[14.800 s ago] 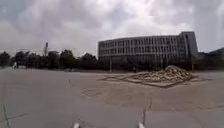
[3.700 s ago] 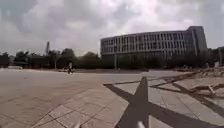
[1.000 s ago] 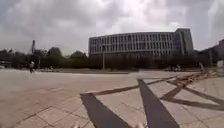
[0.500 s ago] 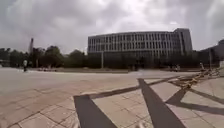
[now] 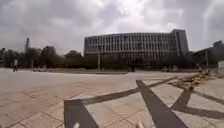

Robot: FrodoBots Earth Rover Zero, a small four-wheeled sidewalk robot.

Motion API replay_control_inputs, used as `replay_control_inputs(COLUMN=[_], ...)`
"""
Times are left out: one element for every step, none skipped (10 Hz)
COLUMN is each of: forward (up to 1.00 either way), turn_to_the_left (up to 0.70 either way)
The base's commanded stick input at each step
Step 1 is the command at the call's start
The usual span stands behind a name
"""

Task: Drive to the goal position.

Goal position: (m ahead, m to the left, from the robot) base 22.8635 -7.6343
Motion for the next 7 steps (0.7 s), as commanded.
replay_control_inputs(forward=[0.6, 0.6, 0.6, 0.6, 0.6, 0.6, 0.6], turn_to_the_left=[-0.15, -0.15, -0.15, -0.15, -0.15, -0.15, -0.15])
